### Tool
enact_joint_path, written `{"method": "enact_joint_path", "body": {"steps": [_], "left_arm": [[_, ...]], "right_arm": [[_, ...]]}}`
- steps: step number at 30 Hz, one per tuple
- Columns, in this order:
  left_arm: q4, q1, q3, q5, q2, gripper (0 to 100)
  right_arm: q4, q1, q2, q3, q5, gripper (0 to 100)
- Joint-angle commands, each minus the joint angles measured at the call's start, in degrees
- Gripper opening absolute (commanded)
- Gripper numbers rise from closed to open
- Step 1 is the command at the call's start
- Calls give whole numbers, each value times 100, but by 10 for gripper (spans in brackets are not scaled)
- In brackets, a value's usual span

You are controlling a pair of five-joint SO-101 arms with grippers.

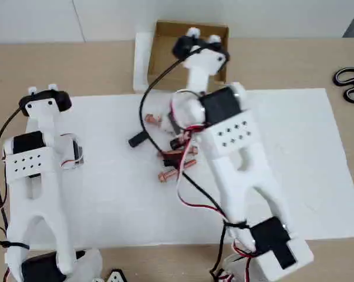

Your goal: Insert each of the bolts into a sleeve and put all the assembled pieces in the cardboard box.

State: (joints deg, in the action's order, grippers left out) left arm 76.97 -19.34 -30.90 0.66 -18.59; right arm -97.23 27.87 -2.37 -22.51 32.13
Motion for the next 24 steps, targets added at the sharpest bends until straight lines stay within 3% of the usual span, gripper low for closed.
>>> {"method": "enact_joint_path", "body": {"steps": [1, 6, 12, 24], "left_arm": [[-105, 26, 57, -9, -62, 108], [-105, 26, 48, 0, -62, 108], [-105, 26, 48, 0, -44, 108], [-105, 26, -233, 0, -62, 108]], "right_arm": [[-136, -708, -558, 149, -396, 17], [-110, -1305, -892, 1240, -1108, 17], [171, -1103, -936, 2277, -1820, 17], [3855, -1218, -936, 5292, -1855, 18]]}}
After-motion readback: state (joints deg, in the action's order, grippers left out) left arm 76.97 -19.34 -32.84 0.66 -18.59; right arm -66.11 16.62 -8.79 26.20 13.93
